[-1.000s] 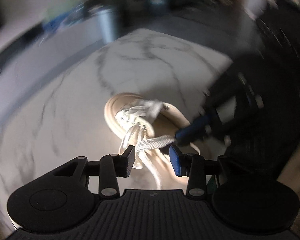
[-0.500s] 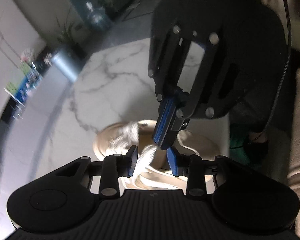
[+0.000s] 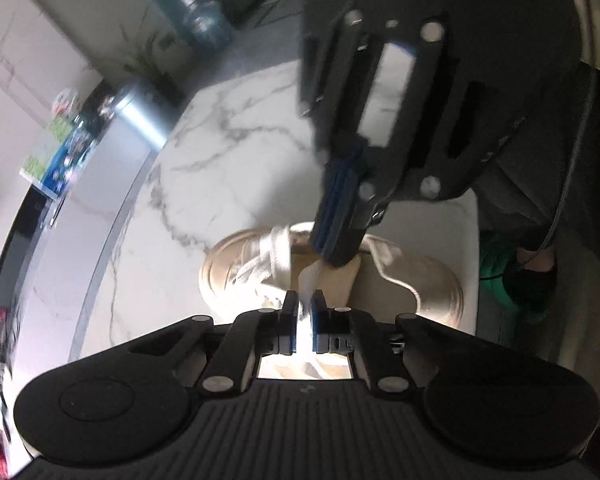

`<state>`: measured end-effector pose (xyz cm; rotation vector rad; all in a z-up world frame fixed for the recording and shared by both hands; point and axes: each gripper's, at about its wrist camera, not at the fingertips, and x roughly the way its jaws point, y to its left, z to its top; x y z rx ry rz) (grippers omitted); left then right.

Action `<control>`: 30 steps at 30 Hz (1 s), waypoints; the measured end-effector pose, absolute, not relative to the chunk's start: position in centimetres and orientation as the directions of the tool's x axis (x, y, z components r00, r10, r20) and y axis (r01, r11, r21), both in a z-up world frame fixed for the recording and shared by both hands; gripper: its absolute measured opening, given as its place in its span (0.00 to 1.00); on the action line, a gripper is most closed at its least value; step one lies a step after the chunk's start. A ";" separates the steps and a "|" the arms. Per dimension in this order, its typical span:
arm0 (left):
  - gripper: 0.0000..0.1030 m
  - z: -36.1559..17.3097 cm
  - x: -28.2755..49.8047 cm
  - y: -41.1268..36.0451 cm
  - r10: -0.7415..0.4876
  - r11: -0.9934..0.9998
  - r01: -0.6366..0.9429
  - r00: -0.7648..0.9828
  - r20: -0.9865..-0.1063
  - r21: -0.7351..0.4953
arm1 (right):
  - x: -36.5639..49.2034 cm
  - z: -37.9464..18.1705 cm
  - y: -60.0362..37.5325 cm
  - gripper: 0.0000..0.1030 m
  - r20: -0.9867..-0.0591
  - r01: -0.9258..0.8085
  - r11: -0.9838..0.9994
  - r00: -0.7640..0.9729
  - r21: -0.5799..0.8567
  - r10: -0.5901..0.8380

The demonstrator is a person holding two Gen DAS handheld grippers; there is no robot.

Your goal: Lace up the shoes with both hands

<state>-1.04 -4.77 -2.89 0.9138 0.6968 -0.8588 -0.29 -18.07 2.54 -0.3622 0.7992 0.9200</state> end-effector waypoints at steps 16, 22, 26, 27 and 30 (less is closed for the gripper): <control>0.05 -2.6 1.1 -5.9 -0.319 0.522 0.815 0.461 -0.828 0.253 | 1.5 0.0 -19.8 0.05 -0.763 -0.672 0.740 0.461 0.032 0.452; 0.06 -2.7 0.5 -7.1 -0.290 0.496 0.818 0.472 -0.832 0.292 | 1.9 -1.2 -19.7 0.05 -0.769 -0.639 0.768 0.467 0.048 0.437; 0.06 -2.1 0.4 -7.6 -0.310 0.500 0.823 0.461 -0.832 0.269 | 2.2 -1.5 -20.3 0.04 -0.762 -0.622 0.779 0.464 0.083 0.452; 0.06 -2.1 0.5 -7.7 -0.313 0.499 0.828 0.447 -0.838 0.255 | 2.2 -1.6 -20.4 0.04 -0.760 -0.618 0.781 0.463 0.092 0.456; 0.06 -2.7 0.7 -8.2 -0.281 0.489 0.831 0.438 -0.854 0.265 | 2.4 -1.8 -20.8 0.04 -0.754 -0.604 0.788 0.461 0.119 0.467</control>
